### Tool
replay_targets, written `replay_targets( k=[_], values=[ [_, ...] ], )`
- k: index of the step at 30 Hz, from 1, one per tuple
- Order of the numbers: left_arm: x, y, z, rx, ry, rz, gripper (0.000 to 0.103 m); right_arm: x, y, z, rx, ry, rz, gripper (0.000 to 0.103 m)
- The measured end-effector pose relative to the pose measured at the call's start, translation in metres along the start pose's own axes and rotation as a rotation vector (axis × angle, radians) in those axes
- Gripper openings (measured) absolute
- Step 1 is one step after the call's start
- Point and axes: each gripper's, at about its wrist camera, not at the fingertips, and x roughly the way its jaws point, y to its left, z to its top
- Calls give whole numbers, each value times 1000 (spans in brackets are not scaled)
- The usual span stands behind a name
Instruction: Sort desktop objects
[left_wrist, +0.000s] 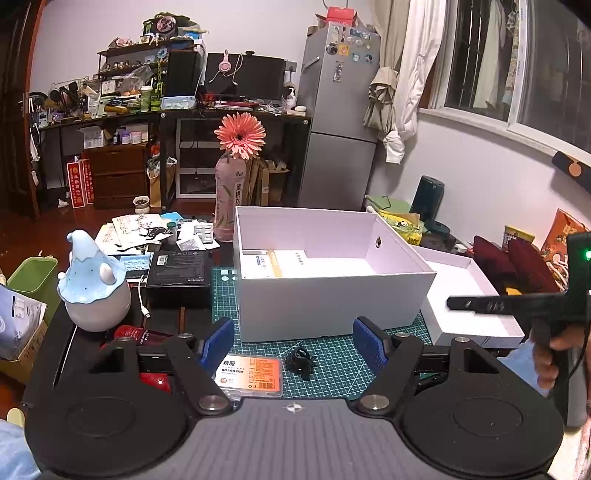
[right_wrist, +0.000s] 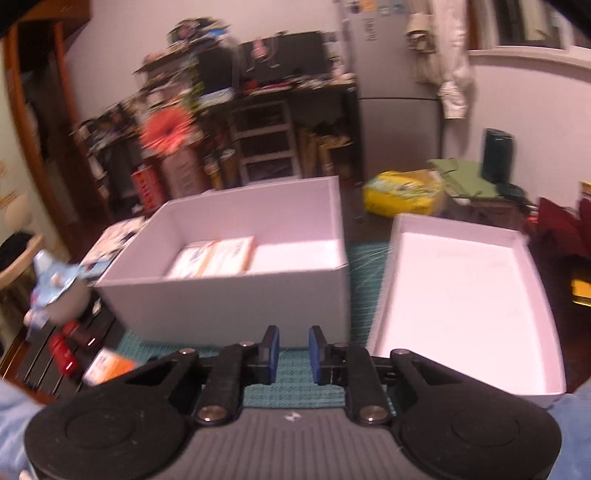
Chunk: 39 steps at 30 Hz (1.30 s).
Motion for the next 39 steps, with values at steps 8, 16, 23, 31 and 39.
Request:
replay_targets(
  k=[8,16,23,31,39],
  values=[
    [2,0,0,-4,10,-2,71,11,-52,16,150,0,-111,7],
    [3,0,1,-6,12,-8,71,40,-85,16,264,18,-89,4],
    [2,1,1,-13,8,-16,74,70,-81,11,277,79,-67,8],
    [2,2,1,-16,5,-26,75,89,-77,4,276,153,-71,15],
    [2,2,0,-17,3,-26,77,99,-70,0,254,204,-84,17]
  ],
)
